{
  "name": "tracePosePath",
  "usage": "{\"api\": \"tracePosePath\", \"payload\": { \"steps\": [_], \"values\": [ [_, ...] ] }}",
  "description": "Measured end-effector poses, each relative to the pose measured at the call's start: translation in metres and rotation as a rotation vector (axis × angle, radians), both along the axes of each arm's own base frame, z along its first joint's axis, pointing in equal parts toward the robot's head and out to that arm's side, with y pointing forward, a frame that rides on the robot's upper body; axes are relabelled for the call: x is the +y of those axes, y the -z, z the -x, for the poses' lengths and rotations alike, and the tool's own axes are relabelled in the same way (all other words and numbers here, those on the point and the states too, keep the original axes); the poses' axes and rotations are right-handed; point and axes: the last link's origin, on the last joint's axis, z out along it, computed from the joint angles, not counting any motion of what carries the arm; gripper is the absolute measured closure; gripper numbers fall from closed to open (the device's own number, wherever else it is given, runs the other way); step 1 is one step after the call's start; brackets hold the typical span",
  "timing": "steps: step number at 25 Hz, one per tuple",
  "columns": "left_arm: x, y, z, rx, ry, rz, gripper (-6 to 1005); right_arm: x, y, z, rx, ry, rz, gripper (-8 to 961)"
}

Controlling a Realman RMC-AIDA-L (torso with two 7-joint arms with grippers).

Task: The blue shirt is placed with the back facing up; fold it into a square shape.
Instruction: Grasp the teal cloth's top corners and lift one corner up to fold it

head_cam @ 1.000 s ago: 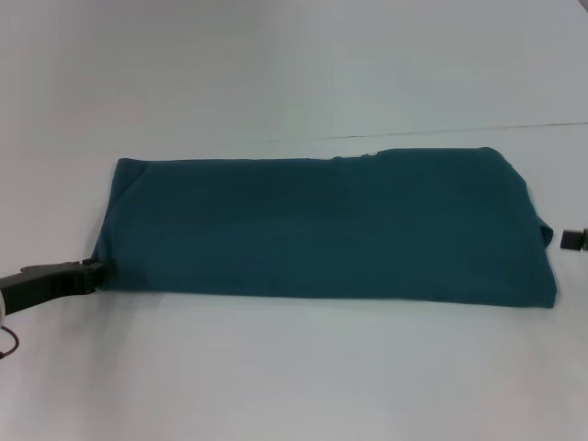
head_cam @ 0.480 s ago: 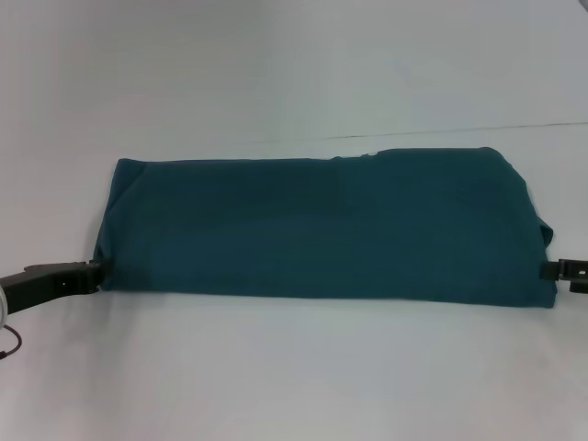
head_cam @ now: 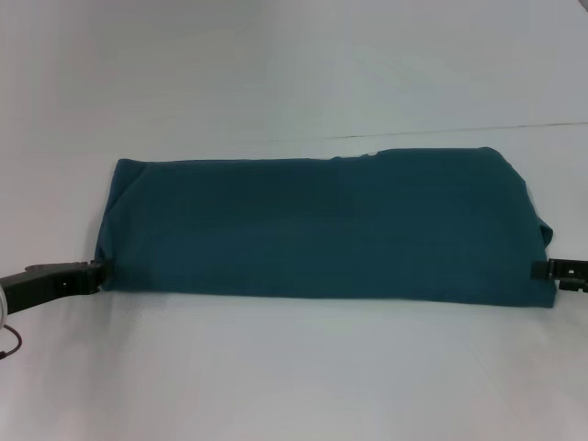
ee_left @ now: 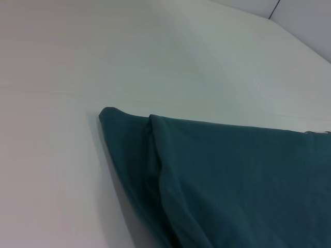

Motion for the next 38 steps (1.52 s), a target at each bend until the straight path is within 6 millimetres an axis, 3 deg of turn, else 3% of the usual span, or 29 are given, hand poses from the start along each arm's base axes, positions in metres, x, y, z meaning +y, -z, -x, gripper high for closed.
{"api": "tracePosePath", "payload": {
  "steps": [14, 24, 35, 38],
  "values": [
    [0.003, -0.001, -0.003, 0.002, 0.007, 0.003, 999, 0.009, 0.015, 0.008, -0.012, -0.016, 0.037, 225],
    [0.000, -0.003, 0.000, 0.000, -0.005, 0.005, 1000, 0.005, 0.014, 0.006, -0.011, -0.029, 0.035, 445],
    [-0.015, -0.010, 0.008, -0.017, -0.032, 0.015, 1000, 0.003, 0.011, 0.004, -0.022, -0.058, 0.016, 887],
    [-0.020, -0.014, 0.012, -0.022, -0.042, 0.009, 999, 0.001, 0.011, 0.005, -0.015, -0.067, 0.015, 919]
  ]
}}
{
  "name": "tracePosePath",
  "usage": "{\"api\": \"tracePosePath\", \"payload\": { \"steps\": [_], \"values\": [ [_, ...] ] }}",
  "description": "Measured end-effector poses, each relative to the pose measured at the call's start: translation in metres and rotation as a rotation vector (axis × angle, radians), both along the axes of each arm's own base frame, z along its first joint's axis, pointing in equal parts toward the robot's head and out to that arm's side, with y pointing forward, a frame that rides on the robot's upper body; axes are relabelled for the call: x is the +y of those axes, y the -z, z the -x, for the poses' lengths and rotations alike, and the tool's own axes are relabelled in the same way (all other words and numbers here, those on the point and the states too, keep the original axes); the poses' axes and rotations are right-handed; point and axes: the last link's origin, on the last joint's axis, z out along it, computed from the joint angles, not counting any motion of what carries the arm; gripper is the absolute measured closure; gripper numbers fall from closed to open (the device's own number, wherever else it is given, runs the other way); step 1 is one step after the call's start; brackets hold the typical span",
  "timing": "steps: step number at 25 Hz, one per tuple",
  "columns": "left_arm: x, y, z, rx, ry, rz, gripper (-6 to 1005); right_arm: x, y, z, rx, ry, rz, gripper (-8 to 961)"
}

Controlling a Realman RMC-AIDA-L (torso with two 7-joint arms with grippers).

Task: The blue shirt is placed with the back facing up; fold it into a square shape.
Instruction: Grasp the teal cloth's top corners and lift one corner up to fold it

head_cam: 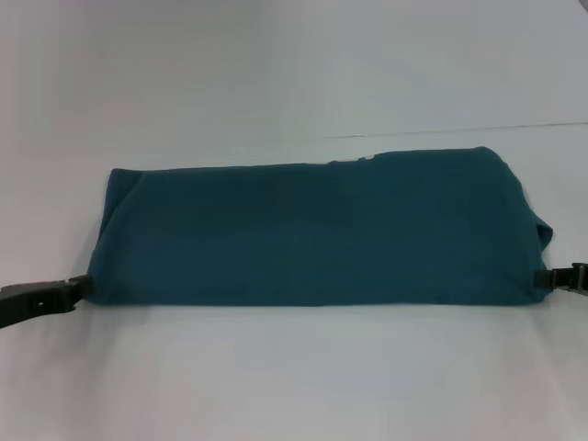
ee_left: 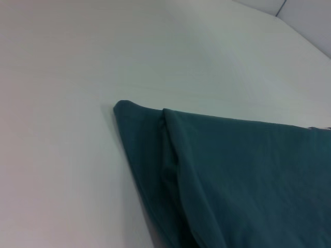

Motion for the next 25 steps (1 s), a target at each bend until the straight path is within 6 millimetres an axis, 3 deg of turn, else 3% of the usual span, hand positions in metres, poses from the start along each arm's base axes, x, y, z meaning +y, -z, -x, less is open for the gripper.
{"api": "tracePosePath", "payload": {
  "steps": [12, 25],
  "values": [
    [-0.014, -0.019, 0.015, -0.007, -0.048, -0.057, 1000, -0.010, -0.004, -0.008, 0.019, 0.002, -0.034, 951],
    [-0.016, -0.026, 0.021, 0.005, -0.061, -0.075, 999, -0.016, -0.009, -0.013, 0.040, 0.017, -0.070, 952]
  ]
}}
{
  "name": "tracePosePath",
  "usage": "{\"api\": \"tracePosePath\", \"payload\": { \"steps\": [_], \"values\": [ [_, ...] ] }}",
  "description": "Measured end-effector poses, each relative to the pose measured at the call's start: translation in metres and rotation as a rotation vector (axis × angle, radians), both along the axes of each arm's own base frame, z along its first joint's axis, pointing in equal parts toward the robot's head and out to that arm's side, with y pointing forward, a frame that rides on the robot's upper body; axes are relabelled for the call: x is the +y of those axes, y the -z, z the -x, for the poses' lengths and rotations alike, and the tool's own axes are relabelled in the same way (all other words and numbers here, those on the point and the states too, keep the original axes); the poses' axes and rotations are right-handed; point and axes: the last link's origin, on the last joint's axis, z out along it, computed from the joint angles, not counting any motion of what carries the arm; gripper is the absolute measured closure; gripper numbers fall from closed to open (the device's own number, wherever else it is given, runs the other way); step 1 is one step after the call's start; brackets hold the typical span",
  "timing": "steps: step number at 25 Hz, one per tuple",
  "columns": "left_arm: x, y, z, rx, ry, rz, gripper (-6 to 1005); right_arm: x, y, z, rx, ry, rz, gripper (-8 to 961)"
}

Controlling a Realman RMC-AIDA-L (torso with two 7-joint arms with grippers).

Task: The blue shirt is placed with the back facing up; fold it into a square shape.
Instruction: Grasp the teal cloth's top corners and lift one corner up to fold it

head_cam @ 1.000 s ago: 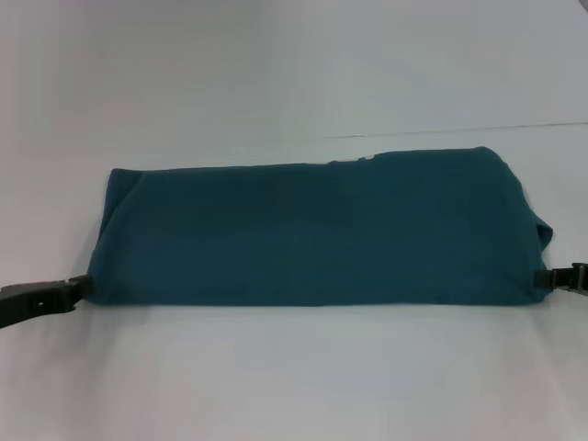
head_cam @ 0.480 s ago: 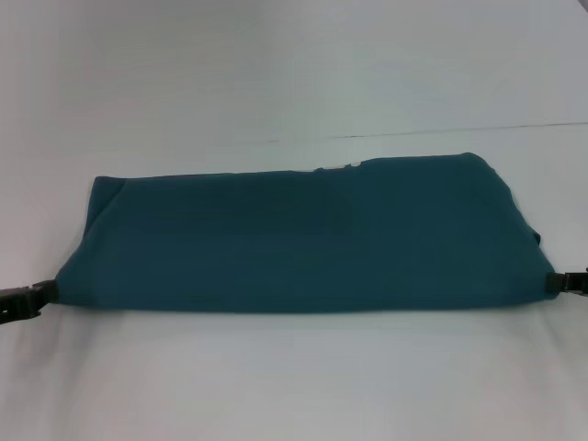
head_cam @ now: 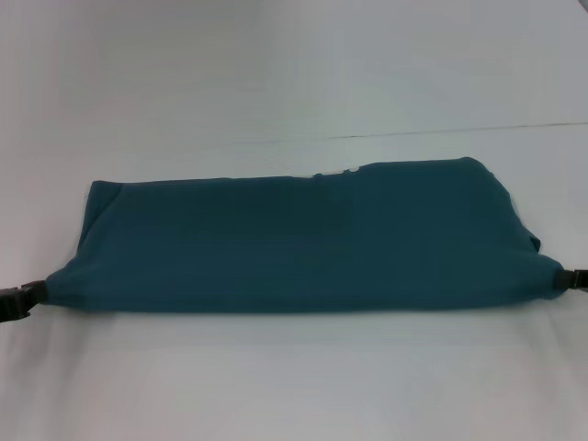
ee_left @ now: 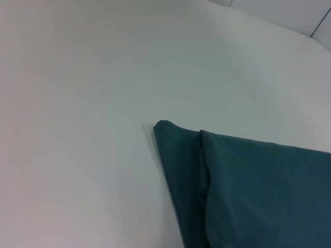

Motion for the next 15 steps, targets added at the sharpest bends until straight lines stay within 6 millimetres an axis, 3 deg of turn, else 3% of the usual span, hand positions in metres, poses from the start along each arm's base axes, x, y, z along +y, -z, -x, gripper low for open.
{"api": "tracePosePath", "payload": {
  "steps": [8, 15],
  "values": [
    [-0.010, -0.001, -0.007, -0.076, 0.033, 0.046, 992, -0.002, -0.003, 0.010, 0.052, -0.074, -0.010, 951],
    [-0.030, -0.014, -0.003, -0.189, 0.028, 0.037, 976, -0.012, -0.019, 0.007, 0.062, -0.080, -0.049, 797]
  ]
}}
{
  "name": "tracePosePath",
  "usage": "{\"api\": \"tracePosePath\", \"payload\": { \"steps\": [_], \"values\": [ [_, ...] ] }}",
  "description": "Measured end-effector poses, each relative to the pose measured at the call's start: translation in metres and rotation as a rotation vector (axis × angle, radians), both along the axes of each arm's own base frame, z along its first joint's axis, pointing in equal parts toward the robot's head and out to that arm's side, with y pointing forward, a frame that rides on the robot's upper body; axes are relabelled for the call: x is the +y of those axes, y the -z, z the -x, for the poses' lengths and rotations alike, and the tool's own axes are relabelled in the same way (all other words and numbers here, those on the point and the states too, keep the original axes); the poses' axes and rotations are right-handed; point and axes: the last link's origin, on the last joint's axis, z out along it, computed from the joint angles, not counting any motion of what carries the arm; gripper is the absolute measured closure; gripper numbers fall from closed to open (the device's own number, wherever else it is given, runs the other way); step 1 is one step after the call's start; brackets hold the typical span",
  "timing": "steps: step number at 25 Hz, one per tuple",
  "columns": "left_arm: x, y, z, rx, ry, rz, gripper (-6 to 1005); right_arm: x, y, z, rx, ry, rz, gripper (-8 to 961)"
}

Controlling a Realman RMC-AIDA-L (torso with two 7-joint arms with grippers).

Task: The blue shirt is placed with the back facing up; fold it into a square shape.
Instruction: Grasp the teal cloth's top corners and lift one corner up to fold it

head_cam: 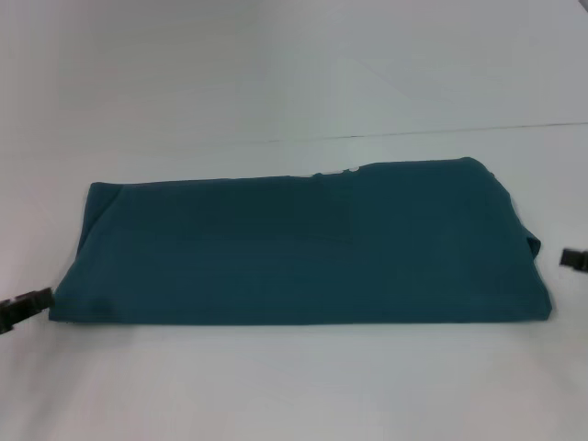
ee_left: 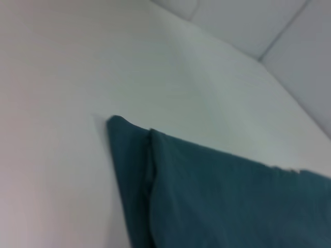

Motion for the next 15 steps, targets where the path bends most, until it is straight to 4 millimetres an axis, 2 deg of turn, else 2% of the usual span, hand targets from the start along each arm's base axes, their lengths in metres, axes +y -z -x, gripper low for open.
{"api": "tracePosePath", "payload": {
  "steps": [1, 3, 7, 10, 15],
  "values": [
    [-0.002, -0.003, 0.003, -0.016, -0.017, -0.012, 974, -0.001, -0.004, 0.000, 0.005, -0.003, -0.017, 775],
    [-0.006, -0.005, 0.006, -0.049, -0.050, -0.024, 774, -0.003, -0.014, 0.004, 0.031, -0.037, -0.057, 676],
    [-0.011, 0.000, 0.008, -0.096, -0.100, 0.002, 589, -0.001, -0.027, 0.016, 0.053, -0.117, -0.110, 491],
    [-0.014, 0.007, 0.007, -0.125, -0.126, 0.031, 475, 0.009, -0.028, 0.026, 0.045, -0.160, -0.107, 382],
    [-0.016, 0.016, 0.007, -0.168, -0.152, 0.058, 323, 0.032, -0.020, 0.047, 0.019, -0.227, -0.047, 173]
  ]
}}
